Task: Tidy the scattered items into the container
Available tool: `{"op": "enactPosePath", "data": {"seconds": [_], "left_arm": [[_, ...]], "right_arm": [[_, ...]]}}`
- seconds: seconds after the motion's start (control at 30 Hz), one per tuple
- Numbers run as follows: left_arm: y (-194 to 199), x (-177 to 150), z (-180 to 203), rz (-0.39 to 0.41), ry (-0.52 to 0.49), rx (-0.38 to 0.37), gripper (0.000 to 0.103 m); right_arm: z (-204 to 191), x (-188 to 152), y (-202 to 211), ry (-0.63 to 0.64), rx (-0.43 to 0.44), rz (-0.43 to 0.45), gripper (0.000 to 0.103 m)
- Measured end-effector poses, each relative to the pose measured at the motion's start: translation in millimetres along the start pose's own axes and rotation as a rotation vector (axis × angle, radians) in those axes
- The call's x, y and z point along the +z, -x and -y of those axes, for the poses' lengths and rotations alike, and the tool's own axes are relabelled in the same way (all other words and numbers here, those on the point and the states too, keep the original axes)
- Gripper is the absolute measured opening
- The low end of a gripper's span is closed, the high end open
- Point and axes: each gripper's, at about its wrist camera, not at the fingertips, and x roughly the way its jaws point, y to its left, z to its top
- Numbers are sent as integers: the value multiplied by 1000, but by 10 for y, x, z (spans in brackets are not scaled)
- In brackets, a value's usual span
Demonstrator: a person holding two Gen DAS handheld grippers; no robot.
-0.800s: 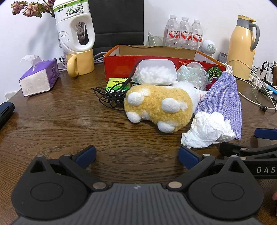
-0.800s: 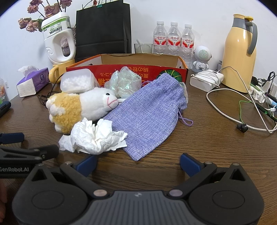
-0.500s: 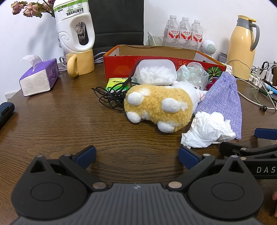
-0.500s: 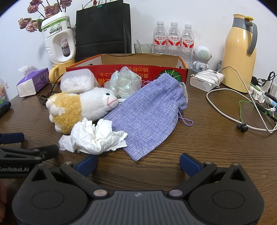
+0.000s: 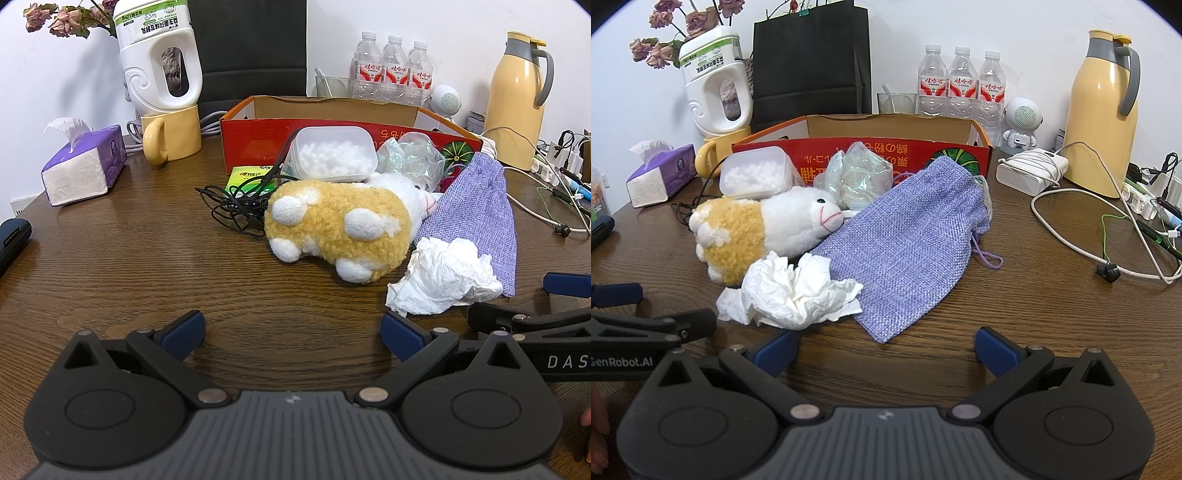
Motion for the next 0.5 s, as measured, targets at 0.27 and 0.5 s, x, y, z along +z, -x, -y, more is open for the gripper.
{"op": "enactPosePath", "data": {"seconds": [0.27,0.5], "left_arm": [[-9,-9,20,0,3,4,103],[3,4,31,0,4,6,103]], "right_arm": [[-3,-2,-5,0,-1,0,103],[-2,2,-3,0,-3,0,103]]}}
